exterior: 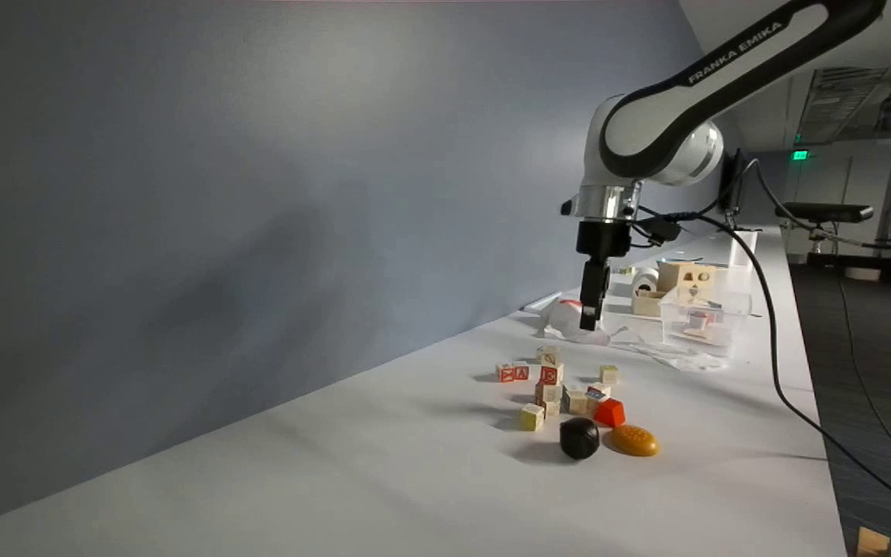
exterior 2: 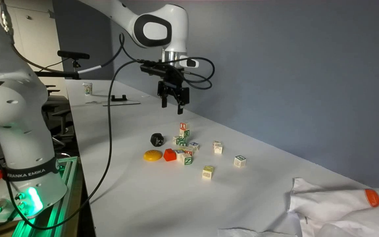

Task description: Pick up the square objects from the counter and place them on top of the other objects

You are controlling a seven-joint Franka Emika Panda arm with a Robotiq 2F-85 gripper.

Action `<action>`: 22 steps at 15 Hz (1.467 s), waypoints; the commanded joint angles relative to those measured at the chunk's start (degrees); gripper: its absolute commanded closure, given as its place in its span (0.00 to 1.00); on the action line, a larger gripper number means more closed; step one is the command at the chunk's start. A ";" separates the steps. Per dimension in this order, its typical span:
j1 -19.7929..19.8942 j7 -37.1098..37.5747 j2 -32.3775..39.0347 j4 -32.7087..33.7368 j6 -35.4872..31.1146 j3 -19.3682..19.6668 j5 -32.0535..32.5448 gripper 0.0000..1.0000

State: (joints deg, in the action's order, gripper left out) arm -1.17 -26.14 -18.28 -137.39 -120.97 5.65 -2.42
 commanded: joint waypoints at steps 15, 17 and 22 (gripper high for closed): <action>17.34 34.79 12.50 -6.73 -28.15 4.78 18.06 0.00; 16.76 41.86 15.39 -5.07 -26.63 4.90 17.51 0.00; 15.83 40.02 15.44 -5.59 -26.99 5.84 16.27 0.00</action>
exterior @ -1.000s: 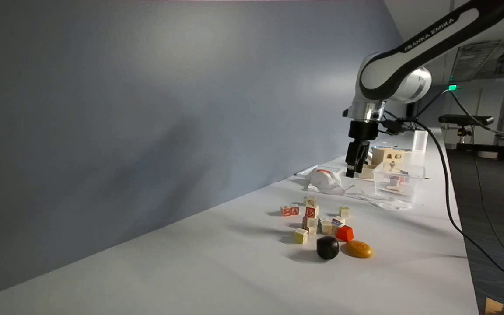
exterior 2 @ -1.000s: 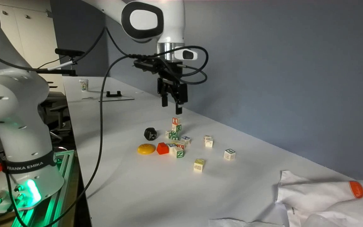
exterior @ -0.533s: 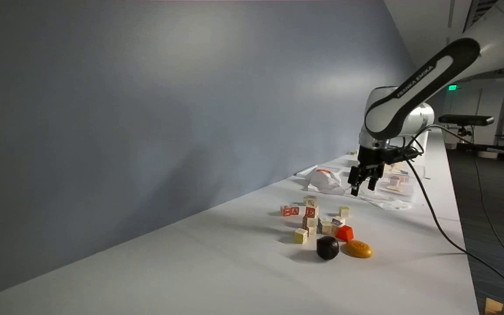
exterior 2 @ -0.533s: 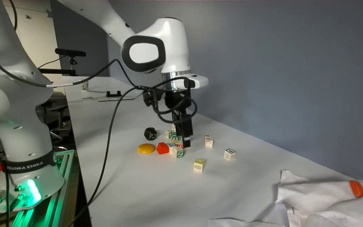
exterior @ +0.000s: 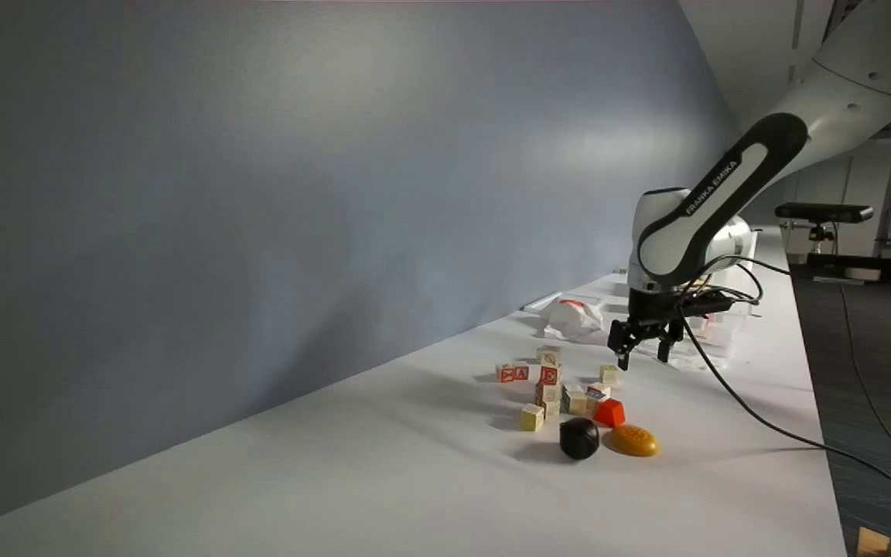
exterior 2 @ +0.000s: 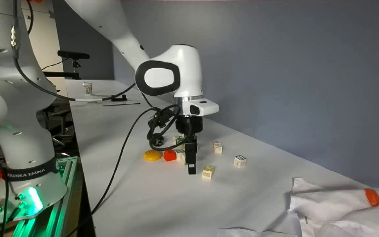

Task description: Pick up the square objects from the counter and place them on top of the other objects

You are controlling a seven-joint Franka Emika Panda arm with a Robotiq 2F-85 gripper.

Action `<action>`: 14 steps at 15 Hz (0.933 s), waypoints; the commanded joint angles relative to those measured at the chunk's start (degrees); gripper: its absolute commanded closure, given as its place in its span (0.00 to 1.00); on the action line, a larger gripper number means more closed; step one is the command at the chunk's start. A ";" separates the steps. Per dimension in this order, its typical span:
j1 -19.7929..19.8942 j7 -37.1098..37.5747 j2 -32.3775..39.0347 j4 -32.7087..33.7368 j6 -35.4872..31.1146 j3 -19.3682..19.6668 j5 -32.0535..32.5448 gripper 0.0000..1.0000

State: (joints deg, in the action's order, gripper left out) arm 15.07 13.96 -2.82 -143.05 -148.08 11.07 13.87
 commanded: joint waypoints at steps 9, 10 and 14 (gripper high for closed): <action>-1.62 4.45 7.99 2.78 -10.84 0.59 -6.67 0.00; -1.87 4.78 8.83 3.15 -11.57 0.71 -7.41 0.00; -3.17 7.16 10.83 4.57 -12.83 1.34 -9.23 0.03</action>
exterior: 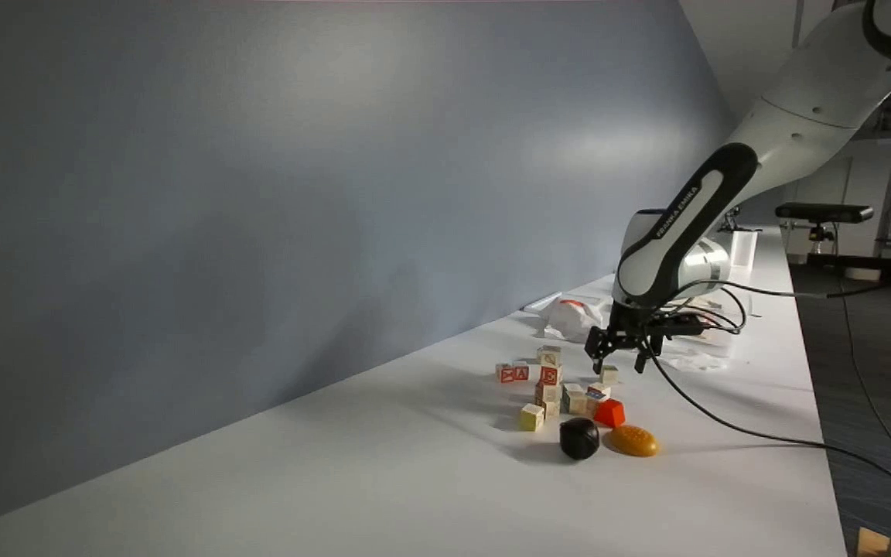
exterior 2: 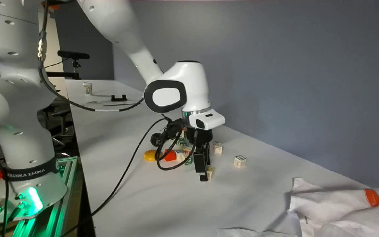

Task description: Pick up the square objects from the counter and place them on top of the other objects

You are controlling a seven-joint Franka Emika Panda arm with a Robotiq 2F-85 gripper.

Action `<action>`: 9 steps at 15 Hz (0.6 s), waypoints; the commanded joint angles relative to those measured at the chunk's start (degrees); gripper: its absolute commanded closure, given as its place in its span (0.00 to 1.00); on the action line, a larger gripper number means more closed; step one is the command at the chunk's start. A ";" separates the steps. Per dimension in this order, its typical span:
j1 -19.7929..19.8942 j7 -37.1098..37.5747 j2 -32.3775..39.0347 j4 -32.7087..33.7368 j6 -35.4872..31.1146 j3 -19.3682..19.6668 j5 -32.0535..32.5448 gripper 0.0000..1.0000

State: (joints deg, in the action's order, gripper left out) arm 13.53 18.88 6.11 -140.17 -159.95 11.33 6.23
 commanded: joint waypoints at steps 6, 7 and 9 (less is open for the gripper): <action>-4.24 8.67 1.80 3.09 1.97 3.35 0.98 0.31; -4.57 9.33 1.43 3.12 2.79 3.63 1.39 0.27; -5.06 10.10 0.94 3.34 4.20 3.90 1.54 0.25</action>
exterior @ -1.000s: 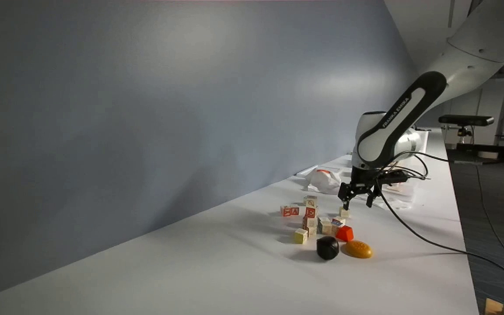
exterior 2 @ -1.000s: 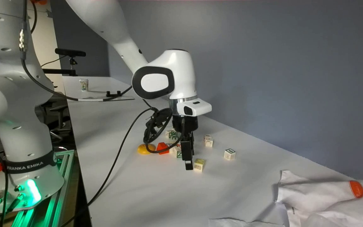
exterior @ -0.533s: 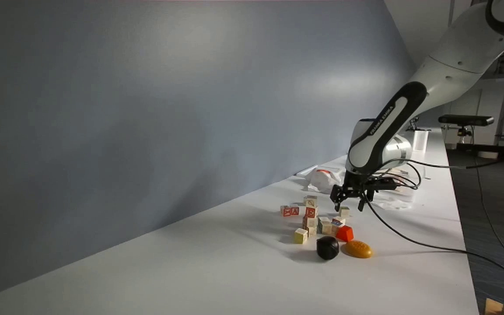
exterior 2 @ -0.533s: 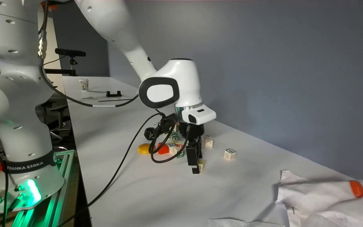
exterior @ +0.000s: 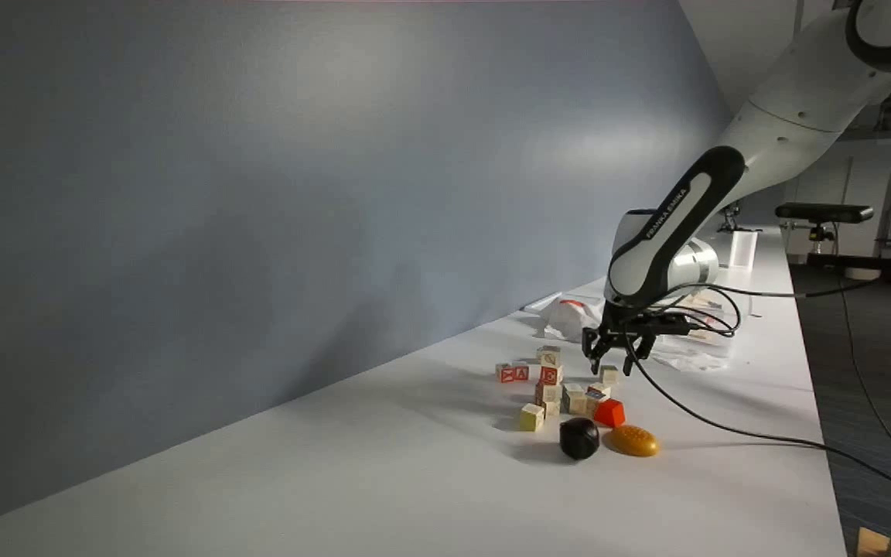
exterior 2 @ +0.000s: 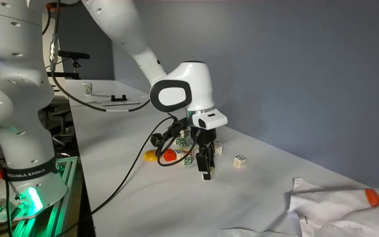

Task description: Pick up the square objects from the counter and place them on top of the other objects

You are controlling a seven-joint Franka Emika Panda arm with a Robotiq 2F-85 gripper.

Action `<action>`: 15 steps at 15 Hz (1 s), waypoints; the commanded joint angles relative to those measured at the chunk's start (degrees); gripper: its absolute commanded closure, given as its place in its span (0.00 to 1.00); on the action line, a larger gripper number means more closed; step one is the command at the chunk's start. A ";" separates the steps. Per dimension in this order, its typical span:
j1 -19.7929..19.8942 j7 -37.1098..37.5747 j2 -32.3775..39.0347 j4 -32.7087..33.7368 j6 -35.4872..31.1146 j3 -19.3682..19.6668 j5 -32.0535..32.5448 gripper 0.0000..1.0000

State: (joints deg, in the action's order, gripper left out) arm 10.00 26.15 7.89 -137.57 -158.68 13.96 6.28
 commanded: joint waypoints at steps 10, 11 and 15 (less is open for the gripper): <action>-1.90 2.49 -1.72 1.09 5.84 0.97 1.02 0.60; -1.87 2.21 -1.95 0.96 5.69 0.91 0.96 0.76; -1.23 -9.63 -8.95 -3.27 2.93 -1.84 -2.96 0.91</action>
State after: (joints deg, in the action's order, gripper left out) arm 8.69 24.44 6.20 -136.55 -154.69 13.87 5.79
